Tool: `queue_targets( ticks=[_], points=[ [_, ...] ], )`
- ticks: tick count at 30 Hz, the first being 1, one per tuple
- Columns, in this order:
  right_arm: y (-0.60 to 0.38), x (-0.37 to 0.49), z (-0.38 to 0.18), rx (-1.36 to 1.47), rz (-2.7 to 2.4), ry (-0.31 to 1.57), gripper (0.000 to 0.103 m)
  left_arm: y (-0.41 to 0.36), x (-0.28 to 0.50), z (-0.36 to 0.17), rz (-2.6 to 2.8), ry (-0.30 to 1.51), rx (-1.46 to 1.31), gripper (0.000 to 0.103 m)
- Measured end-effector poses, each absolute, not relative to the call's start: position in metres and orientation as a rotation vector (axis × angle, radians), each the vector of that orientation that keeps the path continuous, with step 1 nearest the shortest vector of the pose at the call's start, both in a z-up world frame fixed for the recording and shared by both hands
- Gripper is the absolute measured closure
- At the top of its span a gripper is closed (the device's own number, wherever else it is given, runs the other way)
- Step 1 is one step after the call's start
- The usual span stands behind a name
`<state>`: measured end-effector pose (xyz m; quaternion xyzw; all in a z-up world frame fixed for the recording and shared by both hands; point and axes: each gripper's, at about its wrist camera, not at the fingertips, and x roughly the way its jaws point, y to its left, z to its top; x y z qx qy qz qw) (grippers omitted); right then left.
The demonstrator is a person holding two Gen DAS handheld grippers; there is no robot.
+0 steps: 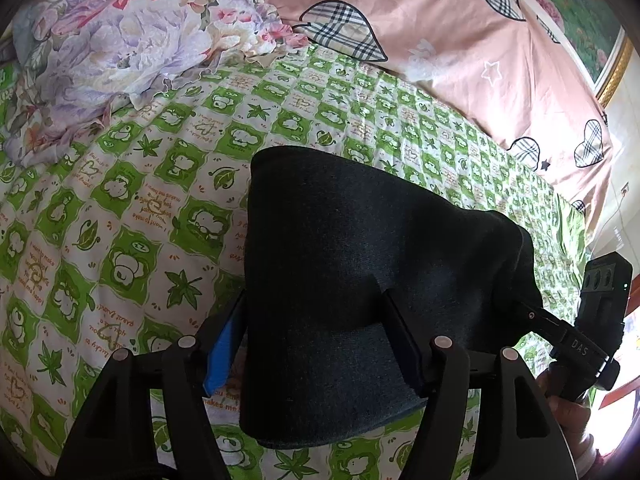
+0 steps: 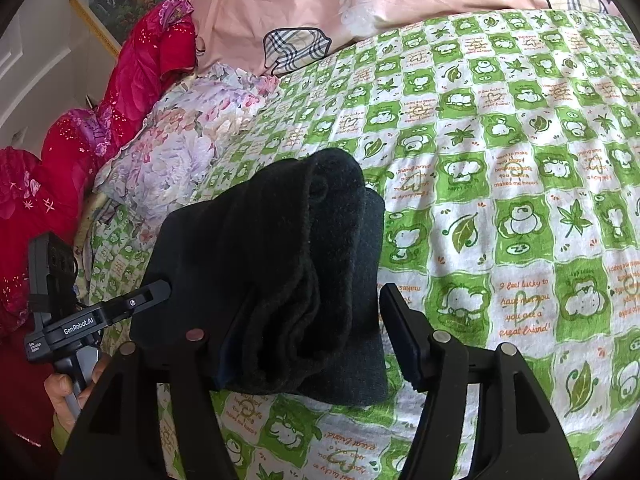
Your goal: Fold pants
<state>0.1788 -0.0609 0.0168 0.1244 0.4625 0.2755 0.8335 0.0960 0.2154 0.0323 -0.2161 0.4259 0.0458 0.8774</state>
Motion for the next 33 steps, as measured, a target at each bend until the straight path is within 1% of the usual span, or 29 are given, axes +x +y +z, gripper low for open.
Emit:
queue_targets(
  ticks=[19, 23, 27, 29, 33],
  points=[
    [-0.081, 0.155, 0.030, 0.287, 0.515, 0.933, 0.035, 0.210, 0.069, 0.038, 0.130, 0.871, -0.433, 0.033],
    [-0.076, 0.144, 0.040, 0.239, 0.508, 0.904, 0.034, 0.207, 0.058, 0.041, 0.152, 0.853, -0.422, 0.029],
    [-0.067, 0.129, 0.048, 0.187, 0.517, 0.868, 0.023, 0.196, 0.046, 0.044, 0.194, 0.850, -0.352, 0.025],
    [-0.061, 0.120, 0.051, 0.149, 0.527, 0.853, 0.021, 0.188, 0.038, 0.046, 0.216, 0.846, -0.312, 0.021],
    [-0.051, 0.106, 0.053, 0.087, 0.545, 0.836, 0.020, 0.179, 0.026, 0.047, 0.222, 0.842, -0.293, 0.021]
  ],
)
